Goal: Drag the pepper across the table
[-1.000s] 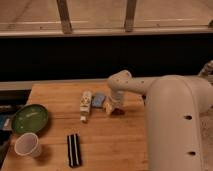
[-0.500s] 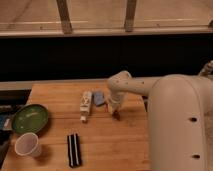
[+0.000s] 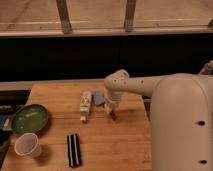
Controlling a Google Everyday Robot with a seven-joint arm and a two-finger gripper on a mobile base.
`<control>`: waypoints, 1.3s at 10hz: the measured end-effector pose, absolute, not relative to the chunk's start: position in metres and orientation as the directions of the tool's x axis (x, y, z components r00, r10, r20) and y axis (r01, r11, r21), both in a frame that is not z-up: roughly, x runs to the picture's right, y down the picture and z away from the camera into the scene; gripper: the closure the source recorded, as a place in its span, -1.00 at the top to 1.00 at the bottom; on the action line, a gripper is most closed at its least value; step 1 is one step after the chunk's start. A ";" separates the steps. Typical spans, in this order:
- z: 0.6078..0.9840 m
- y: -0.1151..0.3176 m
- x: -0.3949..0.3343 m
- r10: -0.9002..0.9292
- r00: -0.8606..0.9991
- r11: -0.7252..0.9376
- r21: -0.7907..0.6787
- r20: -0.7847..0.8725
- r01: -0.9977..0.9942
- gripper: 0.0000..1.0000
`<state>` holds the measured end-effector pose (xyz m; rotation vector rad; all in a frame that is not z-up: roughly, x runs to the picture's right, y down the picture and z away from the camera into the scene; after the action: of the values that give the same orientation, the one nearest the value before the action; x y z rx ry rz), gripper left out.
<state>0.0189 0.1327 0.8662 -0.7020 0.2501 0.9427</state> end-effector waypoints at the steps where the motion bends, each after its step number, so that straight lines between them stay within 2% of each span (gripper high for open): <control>1: 0.862 0.132 0.005 0.651 0.594 0.394 -0.458 -0.473 -0.797 -1.00; 6: 0.839 0.121 -0.043 0.614 0.684 0.477 -0.505 -0.393 -0.719 -1.00; 13: 0.827 0.094 -0.092 0.557 0.784 0.586 -0.539 -0.275 -0.605 -1.00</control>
<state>-0.0921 0.0939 0.8267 -0.6575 0.0793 0.6779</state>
